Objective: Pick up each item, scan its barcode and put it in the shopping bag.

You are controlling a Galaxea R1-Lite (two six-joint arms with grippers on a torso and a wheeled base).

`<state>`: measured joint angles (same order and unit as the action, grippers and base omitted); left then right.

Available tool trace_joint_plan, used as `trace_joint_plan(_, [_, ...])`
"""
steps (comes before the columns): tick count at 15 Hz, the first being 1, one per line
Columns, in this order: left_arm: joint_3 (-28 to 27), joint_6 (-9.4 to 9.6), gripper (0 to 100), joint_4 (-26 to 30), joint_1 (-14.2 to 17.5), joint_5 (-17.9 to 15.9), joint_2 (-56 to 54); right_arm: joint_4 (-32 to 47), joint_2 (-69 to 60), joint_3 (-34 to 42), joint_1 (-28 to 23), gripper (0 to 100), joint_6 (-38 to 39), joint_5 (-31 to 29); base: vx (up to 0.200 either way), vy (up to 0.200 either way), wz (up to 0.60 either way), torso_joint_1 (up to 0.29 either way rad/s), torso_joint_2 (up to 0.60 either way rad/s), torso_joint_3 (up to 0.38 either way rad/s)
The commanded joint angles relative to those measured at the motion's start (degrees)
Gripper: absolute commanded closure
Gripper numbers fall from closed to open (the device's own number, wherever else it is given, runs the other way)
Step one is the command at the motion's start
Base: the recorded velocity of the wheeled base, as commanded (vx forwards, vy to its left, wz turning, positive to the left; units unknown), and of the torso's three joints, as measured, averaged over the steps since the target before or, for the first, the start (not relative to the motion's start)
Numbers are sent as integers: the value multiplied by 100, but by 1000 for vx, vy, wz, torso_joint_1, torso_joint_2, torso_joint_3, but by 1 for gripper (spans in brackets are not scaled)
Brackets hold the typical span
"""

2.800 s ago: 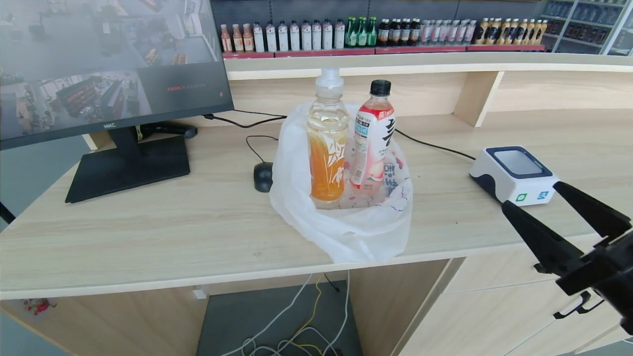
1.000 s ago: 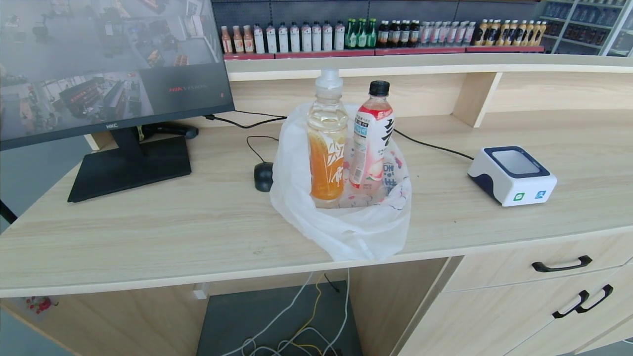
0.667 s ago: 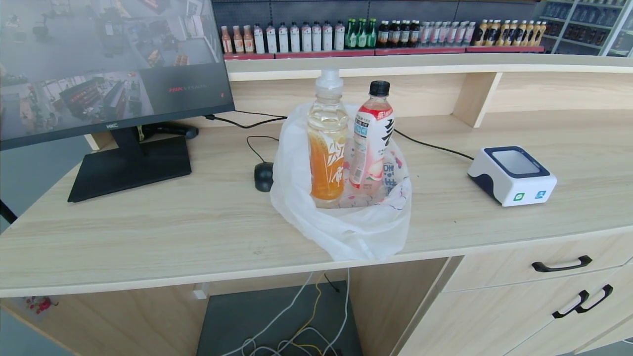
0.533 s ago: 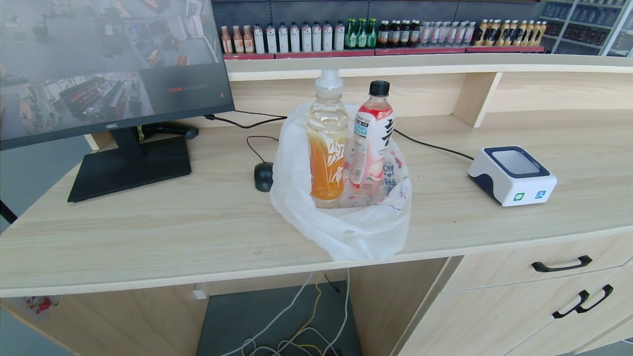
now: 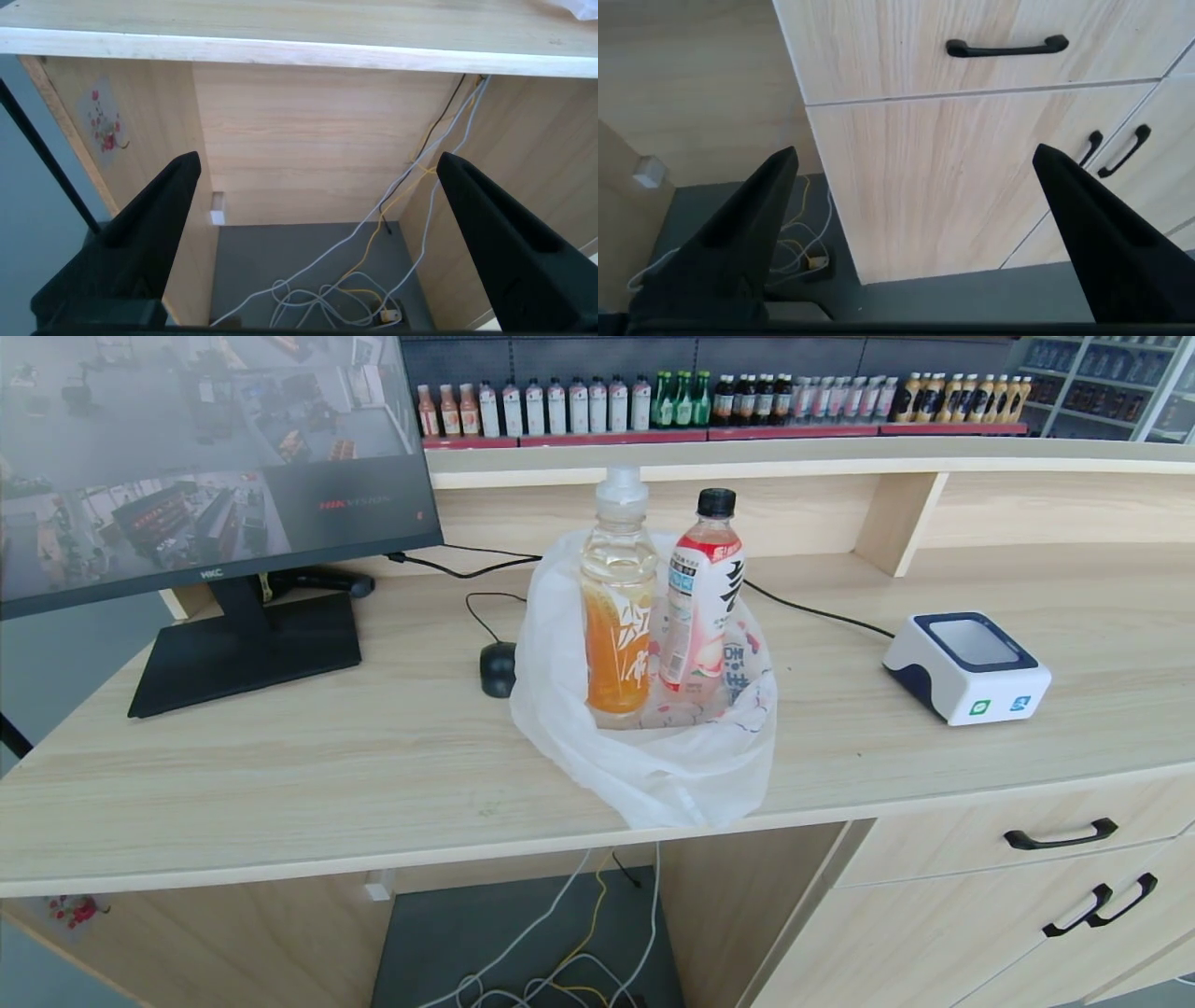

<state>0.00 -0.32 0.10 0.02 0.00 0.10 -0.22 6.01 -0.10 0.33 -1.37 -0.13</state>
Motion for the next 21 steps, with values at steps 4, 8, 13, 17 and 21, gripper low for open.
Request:
trace_joint_plan(4, [0, 5, 0, -1, -2, 0, -1, -4, -100, 10, 257, 0, -57, -83, 0, 0, 0, 0, 0, 0])
trace_joint_plan(8, [0, -3, 0, -1, -2, 0, -1, -4, -592, 10, -50, 0, -39, -83, 0, 0, 0, 0, 0, 0])
trace_joint_plan(13, [0, -3, 0, -1, 6, 0, -1, -4, -601, 10, -42, 0, 145, -74, -40, 0, 0, 0, 0, 1])
trace_joint_plan(17, [0, 14, 0, -1, -2, 0, -1, -4, -601, 10, -42, 0, 145, -83, -100, 0, 0, 11, 2, 1])
trace_joint_plan(21, [0, 5, 0, -1, 6, 0, -1, -4, -601, 10, -42, 0, 145, -83, 0, -100, 0, 7, 5, 2])
